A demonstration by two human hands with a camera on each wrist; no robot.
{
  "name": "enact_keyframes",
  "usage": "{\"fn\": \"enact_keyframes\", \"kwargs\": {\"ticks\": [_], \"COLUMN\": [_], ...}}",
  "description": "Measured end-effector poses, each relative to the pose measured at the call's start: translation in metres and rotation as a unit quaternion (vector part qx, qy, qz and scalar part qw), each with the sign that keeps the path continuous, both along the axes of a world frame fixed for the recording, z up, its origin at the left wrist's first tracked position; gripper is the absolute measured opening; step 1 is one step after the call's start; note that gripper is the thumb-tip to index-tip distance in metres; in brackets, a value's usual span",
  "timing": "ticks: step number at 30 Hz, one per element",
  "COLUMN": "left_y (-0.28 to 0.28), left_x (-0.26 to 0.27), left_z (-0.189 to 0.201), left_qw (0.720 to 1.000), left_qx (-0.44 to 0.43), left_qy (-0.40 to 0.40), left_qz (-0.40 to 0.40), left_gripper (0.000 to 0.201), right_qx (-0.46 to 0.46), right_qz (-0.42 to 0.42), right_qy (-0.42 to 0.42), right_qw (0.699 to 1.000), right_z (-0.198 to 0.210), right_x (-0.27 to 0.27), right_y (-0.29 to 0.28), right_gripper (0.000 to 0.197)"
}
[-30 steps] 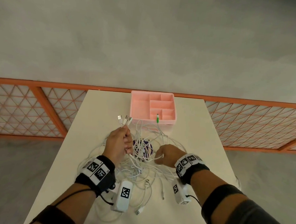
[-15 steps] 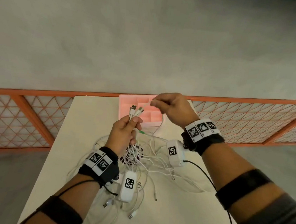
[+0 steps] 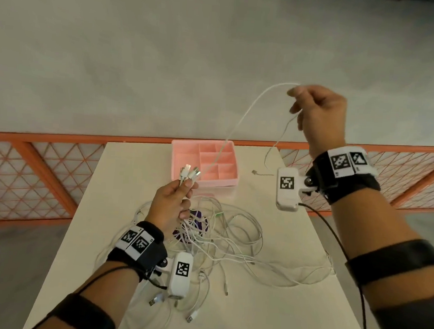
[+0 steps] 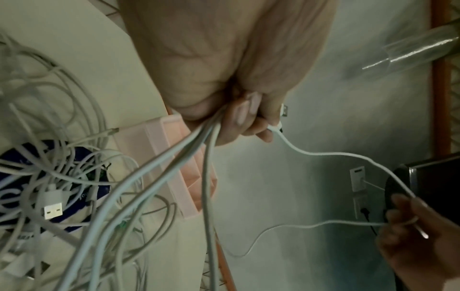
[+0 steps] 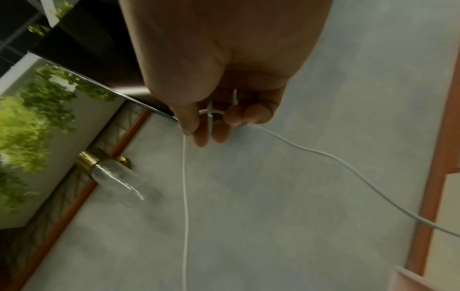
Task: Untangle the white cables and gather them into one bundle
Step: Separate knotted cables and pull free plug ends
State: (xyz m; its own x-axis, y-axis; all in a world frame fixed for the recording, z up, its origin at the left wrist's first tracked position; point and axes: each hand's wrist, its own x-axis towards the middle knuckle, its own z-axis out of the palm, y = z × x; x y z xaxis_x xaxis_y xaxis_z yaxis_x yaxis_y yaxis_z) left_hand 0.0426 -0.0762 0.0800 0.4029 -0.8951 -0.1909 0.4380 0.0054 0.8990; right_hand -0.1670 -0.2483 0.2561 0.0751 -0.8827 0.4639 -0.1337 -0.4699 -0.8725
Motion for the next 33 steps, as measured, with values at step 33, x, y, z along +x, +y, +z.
{"fn": "enact_keyframes", "kwargs": {"ticks": [33], "left_y": [-0.018], "left_x": [-0.02], "left_z": [0.028], "left_qw": [0.993], "left_qx": [0.095], "left_qy": [0.067], "left_qz": [-0.015], "left_gripper": [0.03], "right_qx": [0.157], "right_qz": [0.417], "right_qy": [0.166], "right_qw": [0.88], "right_z": [-0.134], "right_x": [0.049], "right_y": [0.111], "right_gripper": [0.043]}}
